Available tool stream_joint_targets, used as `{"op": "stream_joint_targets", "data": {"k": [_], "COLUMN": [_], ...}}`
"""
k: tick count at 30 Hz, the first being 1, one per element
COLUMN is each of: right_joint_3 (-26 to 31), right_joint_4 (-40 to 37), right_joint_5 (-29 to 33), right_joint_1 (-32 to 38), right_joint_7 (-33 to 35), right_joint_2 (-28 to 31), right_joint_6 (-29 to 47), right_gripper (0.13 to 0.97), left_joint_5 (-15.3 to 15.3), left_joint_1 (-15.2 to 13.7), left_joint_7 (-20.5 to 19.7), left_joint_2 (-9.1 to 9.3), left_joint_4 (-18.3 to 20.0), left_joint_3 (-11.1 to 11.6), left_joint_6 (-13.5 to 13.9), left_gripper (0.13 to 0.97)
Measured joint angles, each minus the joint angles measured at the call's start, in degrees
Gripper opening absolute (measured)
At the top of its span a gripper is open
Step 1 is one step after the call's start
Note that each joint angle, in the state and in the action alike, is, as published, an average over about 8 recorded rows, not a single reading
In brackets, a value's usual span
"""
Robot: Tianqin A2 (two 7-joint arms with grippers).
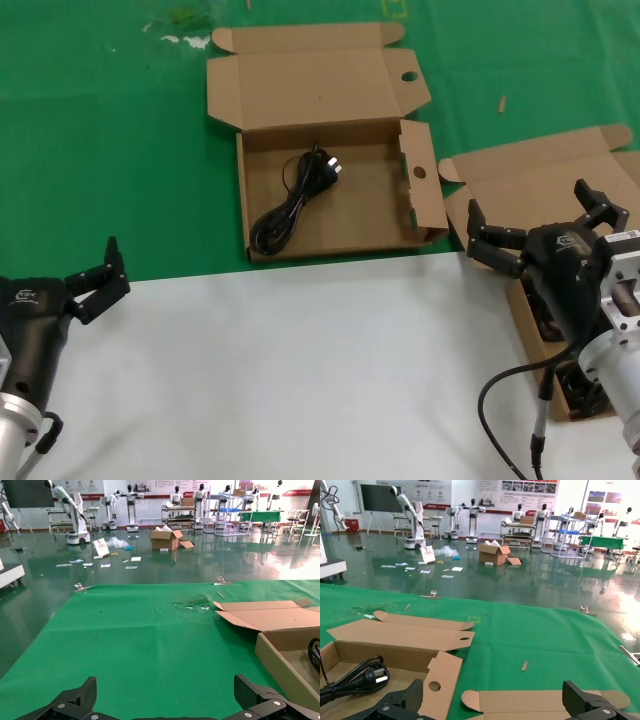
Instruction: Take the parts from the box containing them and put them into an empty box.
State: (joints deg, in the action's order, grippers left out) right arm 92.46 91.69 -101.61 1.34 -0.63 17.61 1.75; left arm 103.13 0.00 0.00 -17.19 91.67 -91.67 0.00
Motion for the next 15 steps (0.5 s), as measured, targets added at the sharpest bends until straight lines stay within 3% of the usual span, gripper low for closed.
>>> {"op": "stream_joint_targets", "data": {"k": [15], "right_joint_3": [0.0], "right_joint_4": [0.0], "right_joint_5": [0.0], "right_joint_1": [0.0], "right_joint_7": [0.0], "right_joint_2": [0.0], "right_joint_6": [0.0], "right_gripper": [0.966], "left_joint_5": [0.0], "left_joint_1": [0.0], "left_joint_7": [0.0], "left_joint_2": [0.0], "left_joint_4": [0.0], "left_joint_3": [0.0], "left_joint_6": [0.0], "left_gripper": [0.966]}}
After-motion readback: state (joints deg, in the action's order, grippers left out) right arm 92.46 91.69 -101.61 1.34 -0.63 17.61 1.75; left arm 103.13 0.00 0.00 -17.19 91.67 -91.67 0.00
